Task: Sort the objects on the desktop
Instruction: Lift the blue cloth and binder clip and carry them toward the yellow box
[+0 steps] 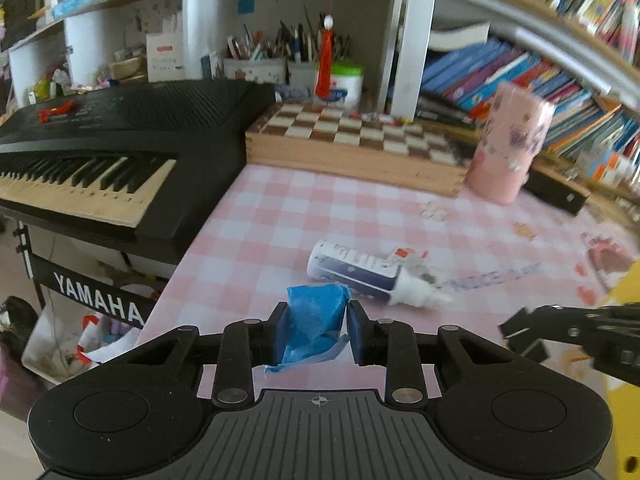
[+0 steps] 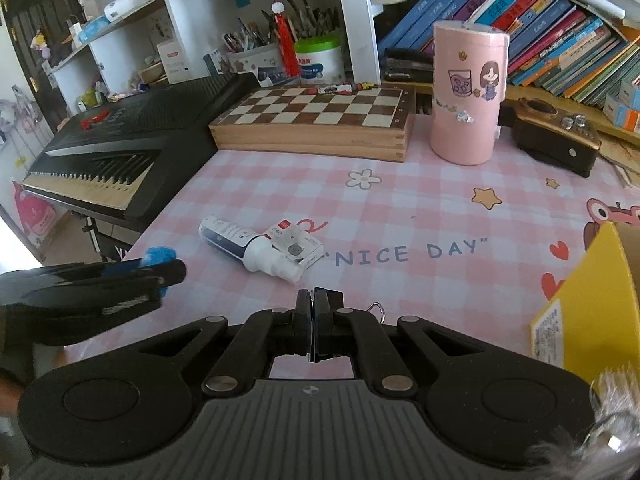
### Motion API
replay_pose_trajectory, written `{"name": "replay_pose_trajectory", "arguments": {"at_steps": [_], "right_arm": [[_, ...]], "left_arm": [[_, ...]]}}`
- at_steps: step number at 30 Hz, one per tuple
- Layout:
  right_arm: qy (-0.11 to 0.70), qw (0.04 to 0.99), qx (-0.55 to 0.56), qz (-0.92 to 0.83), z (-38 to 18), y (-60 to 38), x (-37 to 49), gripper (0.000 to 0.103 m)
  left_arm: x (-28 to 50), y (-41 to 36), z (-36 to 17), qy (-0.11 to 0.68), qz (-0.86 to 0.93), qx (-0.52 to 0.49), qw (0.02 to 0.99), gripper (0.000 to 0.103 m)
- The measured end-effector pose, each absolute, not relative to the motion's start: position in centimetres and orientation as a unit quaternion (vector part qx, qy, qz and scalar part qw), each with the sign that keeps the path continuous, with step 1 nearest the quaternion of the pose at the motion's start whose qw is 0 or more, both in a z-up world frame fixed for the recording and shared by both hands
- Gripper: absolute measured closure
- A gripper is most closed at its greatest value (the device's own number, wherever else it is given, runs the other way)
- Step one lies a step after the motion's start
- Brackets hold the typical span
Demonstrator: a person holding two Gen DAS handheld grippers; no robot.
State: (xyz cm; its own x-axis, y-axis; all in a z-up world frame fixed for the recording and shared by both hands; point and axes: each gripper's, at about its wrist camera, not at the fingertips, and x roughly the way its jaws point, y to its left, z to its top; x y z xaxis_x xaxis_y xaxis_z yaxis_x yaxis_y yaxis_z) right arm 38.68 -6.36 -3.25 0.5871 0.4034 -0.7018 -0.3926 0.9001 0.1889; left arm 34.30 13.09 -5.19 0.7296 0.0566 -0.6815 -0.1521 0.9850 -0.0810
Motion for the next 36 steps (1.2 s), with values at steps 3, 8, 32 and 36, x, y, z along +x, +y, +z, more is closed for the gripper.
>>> {"name": "replay_pose_trajectory", "arguments": {"at_steps": [3, 8, 32, 36], "right_arm": [[0.384, 0.895, 0.000, 0.229, -2.2, -6.5, 37.3, 0.101], [0.370, 0.898, 0.005, 0.239, -0.2, -6.9, 34.5, 0.101], [0.355, 0.905, 0.006, 0.234, 2.2, -6.1, 18.4, 0.101], [0.354, 0.907, 0.011, 0.226, 2.3, -6.0, 15.6, 0.101]], "left_arm": [[32.1, 13.1, -3.7, 0.350, 0.051, -0.078, 0.932, 0.074], [28.1, 13.1, -1.5, 0.333, 0.038, -0.090, 0.938, 0.074], [12.9, 13.0, 1.9, 0.307, -0.022, -0.088, 0.947, 0.074], [10.4, 13.1, 2.0, 0.310, -0.030, -0.085, 0.947, 0.074]]}}
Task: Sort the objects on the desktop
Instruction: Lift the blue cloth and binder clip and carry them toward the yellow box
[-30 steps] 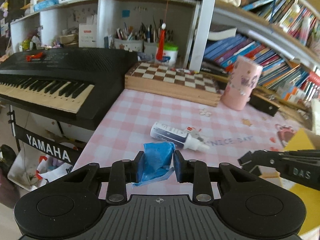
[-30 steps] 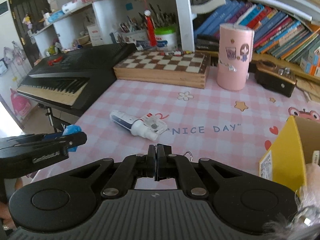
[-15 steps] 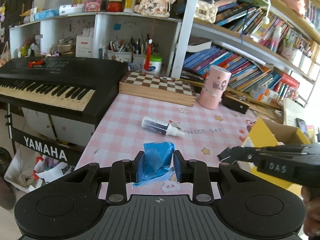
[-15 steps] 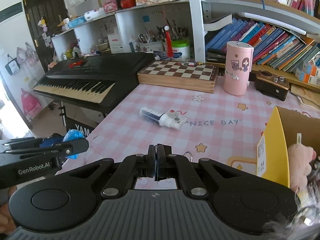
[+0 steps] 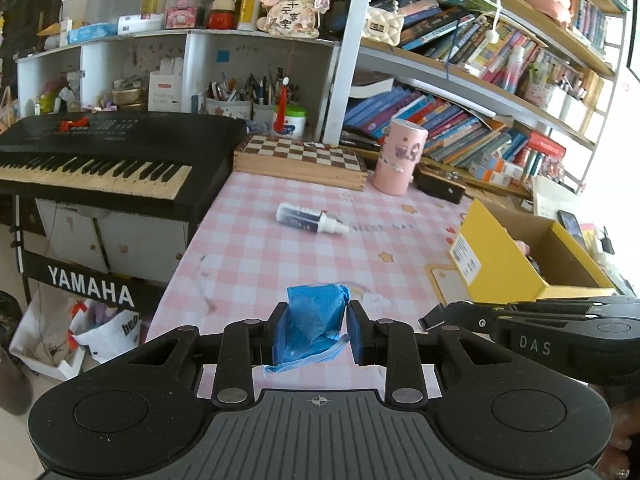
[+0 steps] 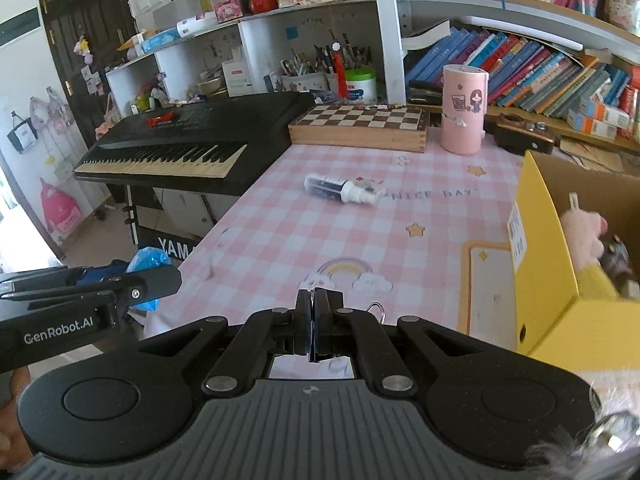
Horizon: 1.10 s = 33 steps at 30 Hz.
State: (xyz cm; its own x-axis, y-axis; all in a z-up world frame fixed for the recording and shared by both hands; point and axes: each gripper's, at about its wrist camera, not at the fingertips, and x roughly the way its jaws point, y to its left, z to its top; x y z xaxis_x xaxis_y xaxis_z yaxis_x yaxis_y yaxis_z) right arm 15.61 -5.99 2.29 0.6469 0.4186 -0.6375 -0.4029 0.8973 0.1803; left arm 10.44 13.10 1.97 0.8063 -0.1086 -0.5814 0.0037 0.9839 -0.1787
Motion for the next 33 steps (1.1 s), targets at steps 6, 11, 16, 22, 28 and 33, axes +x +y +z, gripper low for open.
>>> {"name": "replay_pose_trajectory", "arguments": {"at_steps": [6, 11, 16, 22, 28, 33], "right_arm": [[0.359, 0.908, 0.019, 0.215, 2.3, -6.3, 12.1, 0.101], [0.363, 0.909, 0.021, 0.202, 2.3, -6.9, 9.2, 0.101], [0.366, 0.912, 0.029, 0.182, 1.9, -8.2, 7.0, 0.101], [0.368, 0.918, 0.051, 0.140, 1.5, -10.7, 4.4, 0.101], [0.366, 0.923, 0.064, 0.099, 1.4, -13.0, 2.7, 0.101], [0.367, 0.925, 0.083, 0.051, 1.1, -15.5, 1.6, 0.101]], "left_arm": [[7.6, 12.9, 2.0, 0.316, -0.041, -0.083, 0.944, 0.074], [5.6, 12.5, 2.3, 0.315, -0.051, -0.083, 0.944, 0.074], [4.1, 11.8, 2.1, 0.318, -0.065, -0.085, 0.942, 0.074], [3.3, 9.6, 1.9, 0.327, -0.110, -0.070, 0.936, 0.074], [3.7, 6.9, 1.5, 0.335, -0.161, -0.053, 0.927, 0.074], [4.6, 4.3, 1.1, 0.343, -0.209, -0.036, 0.915, 0.074]]}}
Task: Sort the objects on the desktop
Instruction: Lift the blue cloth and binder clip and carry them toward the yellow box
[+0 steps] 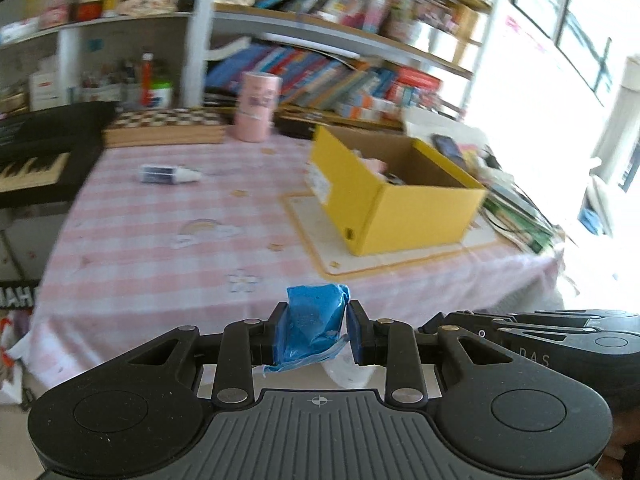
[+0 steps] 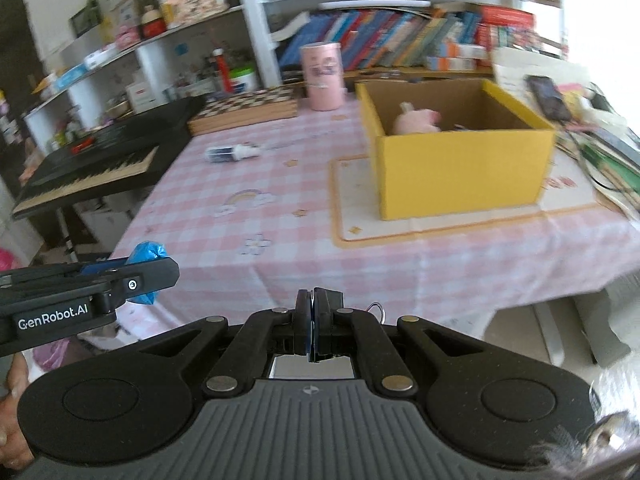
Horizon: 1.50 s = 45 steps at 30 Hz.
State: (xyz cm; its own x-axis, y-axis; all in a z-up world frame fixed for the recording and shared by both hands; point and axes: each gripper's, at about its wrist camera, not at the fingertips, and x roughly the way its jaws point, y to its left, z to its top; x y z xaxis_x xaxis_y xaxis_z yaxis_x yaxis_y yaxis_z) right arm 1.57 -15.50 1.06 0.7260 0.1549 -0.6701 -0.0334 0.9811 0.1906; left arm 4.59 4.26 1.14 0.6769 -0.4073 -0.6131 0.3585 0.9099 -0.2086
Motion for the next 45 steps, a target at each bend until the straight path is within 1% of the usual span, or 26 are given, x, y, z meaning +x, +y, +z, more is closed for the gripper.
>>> {"name": "replay_pose_trajectory", "arguments": {"at_steps": [16, 27, 35, 45], "right_arm": [[0.375, 0.916, 0.130, -0.058, 0.0, -22.5, 0.2, 0.101], [0.378, 0.915, 0.125, -0.057, 0.1, -27.1, 3.7, 0.101], [0.352, 0.929, 0.104, -0.043, 1.5, -31.6, 7.2, 0.101], [0.296, 0.952, 0.079, 0.018, 5.0, -36.4, 13.3, 0.101]], "left_arm": [[7.2, -4.0, 0.0, 0.366, -0.318, 0.006, 0.874, 0.074], [10.6, -8.8, -0.1, 0.367, -0.324, 0.009, 0.872, 0.075], [13.6, -12.9, 1.5, 0.332, -0.308, 0.000, 0.892, 0.075], [17.7, -17.0, 4.7, 0.261, -0.247, -0.011, 0.933, 0.075]]}}
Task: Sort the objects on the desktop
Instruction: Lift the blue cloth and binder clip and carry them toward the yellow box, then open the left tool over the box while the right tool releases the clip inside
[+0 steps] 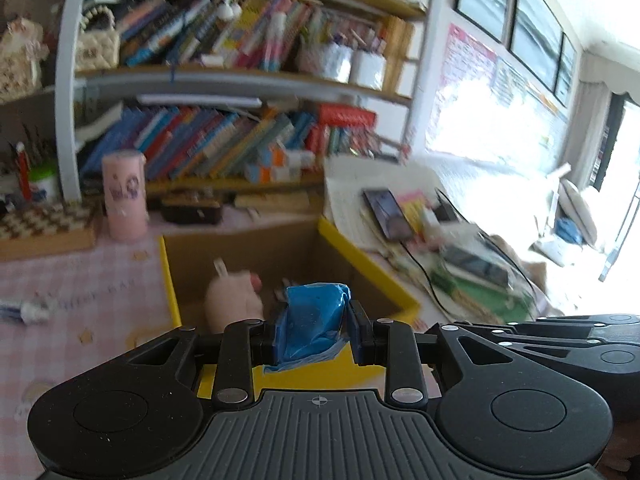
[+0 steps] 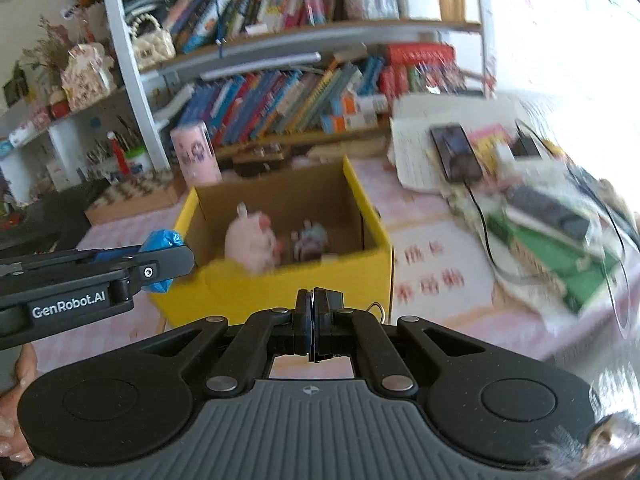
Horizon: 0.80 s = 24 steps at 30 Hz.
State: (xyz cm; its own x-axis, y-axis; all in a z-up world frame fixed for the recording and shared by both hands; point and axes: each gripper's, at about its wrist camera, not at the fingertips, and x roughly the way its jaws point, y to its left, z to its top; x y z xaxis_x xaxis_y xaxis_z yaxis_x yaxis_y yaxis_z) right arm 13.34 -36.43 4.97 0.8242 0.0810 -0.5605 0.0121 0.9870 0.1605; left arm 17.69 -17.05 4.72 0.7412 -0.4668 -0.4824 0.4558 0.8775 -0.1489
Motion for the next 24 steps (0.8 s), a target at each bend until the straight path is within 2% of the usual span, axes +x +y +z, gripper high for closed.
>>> {"name": "replay_pose_trajectory", "arguments": {"at_steps": [11, 24], "right_arm": [[0.268, 0.956, 0.038, 0.109, 6.2, -38.4, 21.8, 0.101], [0.328, 0.928, -0.055, 0.168, 0.5, -37.8, 29.0, 0.101]], "left_arm": [[22.1, -19.5, 4.8, 0.245, -0.157, 0.015, 0.957, 0.075], [26.5, -23.8, -0.7, 0.305, -0.133, 0.086, 0.939, 0.075]]}}
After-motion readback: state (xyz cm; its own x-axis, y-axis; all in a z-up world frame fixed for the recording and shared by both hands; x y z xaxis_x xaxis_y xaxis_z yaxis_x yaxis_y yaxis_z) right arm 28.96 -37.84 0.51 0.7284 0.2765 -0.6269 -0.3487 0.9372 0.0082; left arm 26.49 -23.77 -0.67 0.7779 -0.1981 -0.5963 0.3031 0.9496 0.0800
